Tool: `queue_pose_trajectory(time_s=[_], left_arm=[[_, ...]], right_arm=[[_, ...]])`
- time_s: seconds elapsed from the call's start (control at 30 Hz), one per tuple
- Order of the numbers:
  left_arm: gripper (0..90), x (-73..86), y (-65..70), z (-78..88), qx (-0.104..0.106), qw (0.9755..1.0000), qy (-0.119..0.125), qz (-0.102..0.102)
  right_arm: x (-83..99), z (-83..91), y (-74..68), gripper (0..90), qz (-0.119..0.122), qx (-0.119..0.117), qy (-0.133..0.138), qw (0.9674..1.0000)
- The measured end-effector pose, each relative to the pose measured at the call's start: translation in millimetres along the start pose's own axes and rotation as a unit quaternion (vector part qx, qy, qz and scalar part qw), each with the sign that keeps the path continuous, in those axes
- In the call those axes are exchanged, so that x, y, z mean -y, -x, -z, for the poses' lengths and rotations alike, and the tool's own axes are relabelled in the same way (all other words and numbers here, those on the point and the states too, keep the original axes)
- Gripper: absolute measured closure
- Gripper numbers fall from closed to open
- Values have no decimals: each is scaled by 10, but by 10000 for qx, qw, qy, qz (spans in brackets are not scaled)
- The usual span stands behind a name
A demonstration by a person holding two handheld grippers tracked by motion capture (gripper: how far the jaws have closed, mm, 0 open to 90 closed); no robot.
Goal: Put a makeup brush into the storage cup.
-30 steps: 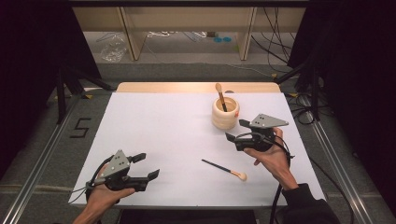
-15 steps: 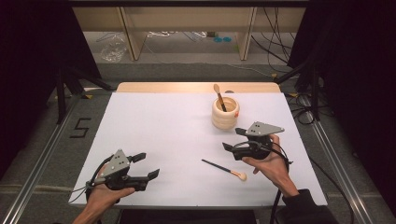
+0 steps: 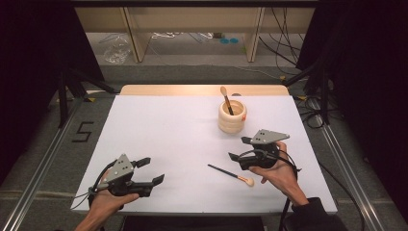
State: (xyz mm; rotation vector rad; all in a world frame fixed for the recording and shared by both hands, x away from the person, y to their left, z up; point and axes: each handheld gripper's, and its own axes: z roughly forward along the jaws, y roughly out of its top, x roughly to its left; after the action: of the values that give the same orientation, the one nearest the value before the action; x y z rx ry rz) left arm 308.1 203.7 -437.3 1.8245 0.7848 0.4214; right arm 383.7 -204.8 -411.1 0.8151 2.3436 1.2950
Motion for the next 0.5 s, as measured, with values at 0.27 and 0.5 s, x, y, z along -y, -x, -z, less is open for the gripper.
queue_pose_trajectory(time_s=[0.27,0.5], left_arm=[[232,-2,0,-4,0,10000,9,-4],[233,15,9,13,11,10000,-11,-75]], right_arm=[[5,-34,-18,272,144,-85,-239,9996],[-11,-62,-54,284,295,-152,-510,9981]])
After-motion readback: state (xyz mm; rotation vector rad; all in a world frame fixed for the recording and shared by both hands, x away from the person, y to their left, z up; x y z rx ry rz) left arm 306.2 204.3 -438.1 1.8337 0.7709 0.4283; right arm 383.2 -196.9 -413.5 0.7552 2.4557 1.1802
